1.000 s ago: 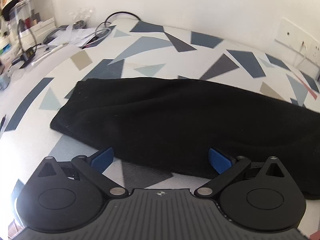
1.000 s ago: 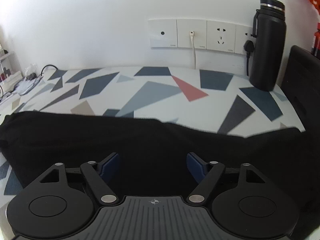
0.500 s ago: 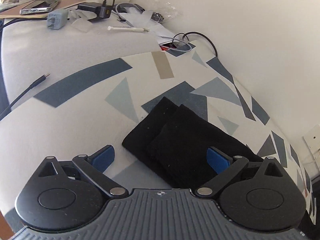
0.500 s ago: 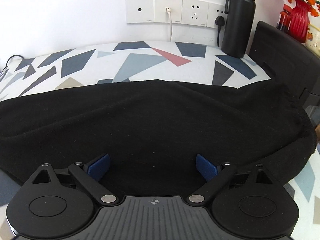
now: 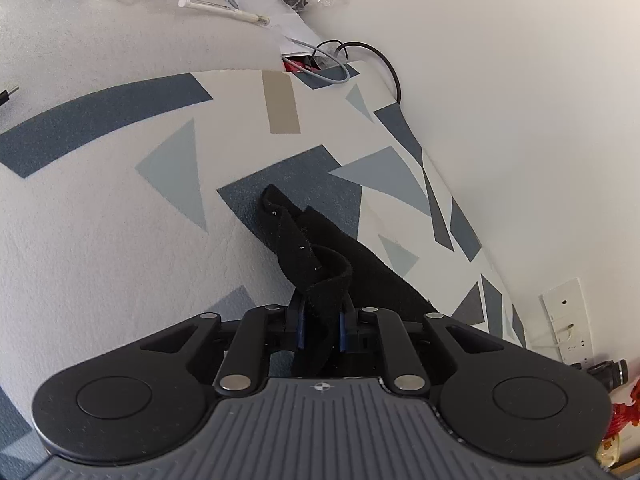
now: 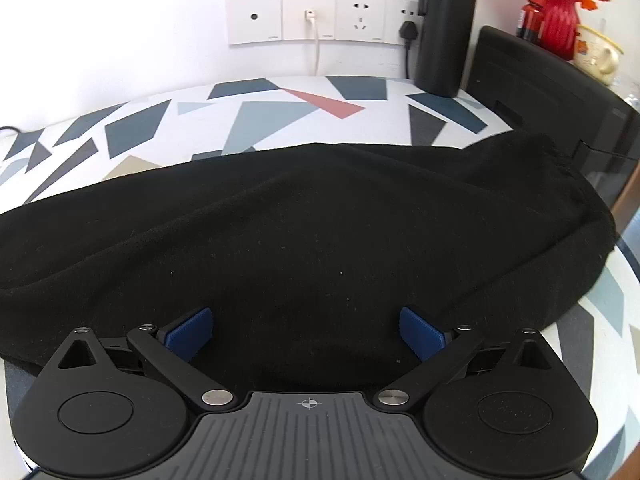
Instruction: Fold clothes
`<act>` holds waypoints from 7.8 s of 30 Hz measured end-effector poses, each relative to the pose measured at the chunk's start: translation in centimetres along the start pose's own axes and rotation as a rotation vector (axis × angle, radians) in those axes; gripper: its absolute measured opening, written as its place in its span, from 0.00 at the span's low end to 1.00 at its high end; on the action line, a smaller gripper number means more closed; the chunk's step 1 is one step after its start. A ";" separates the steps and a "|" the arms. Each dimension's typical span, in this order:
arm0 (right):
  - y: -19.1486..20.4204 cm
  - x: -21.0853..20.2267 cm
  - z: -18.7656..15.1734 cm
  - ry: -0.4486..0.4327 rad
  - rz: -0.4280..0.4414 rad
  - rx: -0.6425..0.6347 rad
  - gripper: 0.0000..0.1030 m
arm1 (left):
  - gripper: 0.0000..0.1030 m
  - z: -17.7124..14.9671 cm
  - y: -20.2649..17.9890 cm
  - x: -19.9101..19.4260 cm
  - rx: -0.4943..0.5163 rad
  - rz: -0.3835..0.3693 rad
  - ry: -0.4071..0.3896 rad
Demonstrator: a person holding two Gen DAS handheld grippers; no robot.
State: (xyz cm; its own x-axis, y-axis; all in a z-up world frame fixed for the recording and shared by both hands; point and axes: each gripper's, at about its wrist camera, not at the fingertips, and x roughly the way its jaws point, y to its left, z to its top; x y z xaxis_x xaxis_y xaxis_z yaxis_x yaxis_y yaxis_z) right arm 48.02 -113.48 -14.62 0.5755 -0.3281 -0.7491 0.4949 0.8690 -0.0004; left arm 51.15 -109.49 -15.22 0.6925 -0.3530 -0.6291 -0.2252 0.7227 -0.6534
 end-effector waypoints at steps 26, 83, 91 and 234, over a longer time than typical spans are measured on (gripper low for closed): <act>-4.8 -1.5 2.7 -0.049 -0.065 0.253 0.99 | 0.10 -4.3 -14.9 -1.1 0.612 -0.204 -0.015; -21.8 3.9 4.9 -0.152 0.076 0.516 0.53 | 0.90 -21.9 -23.6 4.9 1.001 -0.178 0.174; -22.5 4.4 5.4 -0.128 0.071 0.501 0.27 | 0.94 -14.5 -18.1 3.4 0.777 0.146 0.041; 3.7 1.3 6.2 0.034 0.307 -0.127 0.99 | 0.91 -8.1 -16.6 7.8 0.743 0.124 0.237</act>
State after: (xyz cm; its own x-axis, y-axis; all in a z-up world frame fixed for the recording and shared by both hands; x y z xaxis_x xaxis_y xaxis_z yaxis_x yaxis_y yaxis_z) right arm 54.70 -112.98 -11.50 0.6621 -0.0331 -0.7487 0.2156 0.9652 0.1481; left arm 54.74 -129.09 -12.69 0.5089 -0.3004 -0.8067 0.2834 0.9434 -0.1725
